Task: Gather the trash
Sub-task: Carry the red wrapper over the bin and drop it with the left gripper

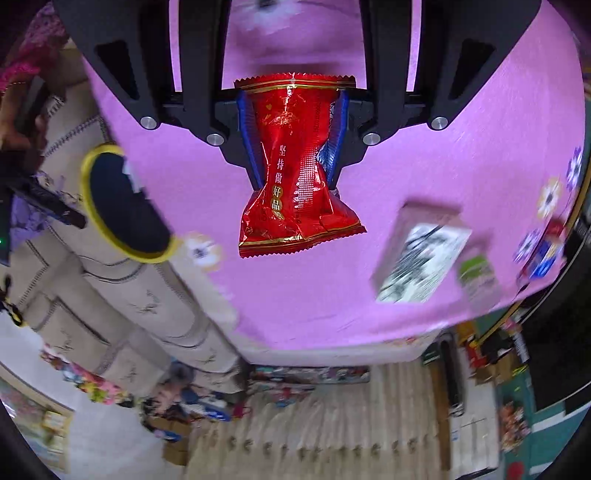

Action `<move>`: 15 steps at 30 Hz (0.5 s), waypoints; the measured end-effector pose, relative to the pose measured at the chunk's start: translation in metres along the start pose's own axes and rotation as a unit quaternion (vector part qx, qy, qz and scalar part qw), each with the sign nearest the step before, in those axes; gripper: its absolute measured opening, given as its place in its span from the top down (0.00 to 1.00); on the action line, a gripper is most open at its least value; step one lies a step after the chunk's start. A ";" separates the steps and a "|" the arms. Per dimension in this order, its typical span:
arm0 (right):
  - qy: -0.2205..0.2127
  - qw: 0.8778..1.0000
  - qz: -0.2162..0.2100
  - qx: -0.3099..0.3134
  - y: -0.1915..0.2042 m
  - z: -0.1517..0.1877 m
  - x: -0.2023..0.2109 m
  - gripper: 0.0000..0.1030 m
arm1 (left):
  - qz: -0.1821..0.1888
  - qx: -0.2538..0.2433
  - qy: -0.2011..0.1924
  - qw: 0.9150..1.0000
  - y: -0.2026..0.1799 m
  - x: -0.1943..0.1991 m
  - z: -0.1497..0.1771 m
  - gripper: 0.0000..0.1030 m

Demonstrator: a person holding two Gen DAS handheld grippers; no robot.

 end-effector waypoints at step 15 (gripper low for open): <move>-0.032 0.997 0.057 -0.048 -0.071 0.021 0.051 0.31 | 0.104 -0.168 0.050 0.979 -0.191 -0.063 -0.061 0.62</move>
Point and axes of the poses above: each gripper's, at about its wrist camera, not at the fingertips, and x roughly against the way its jaws point, y to its left, z to its underside, the point moved 7 cm from there along -x, roughly the way its jaws point, and after that the axes turned 9 degrees about y, right-handed, at the moved point
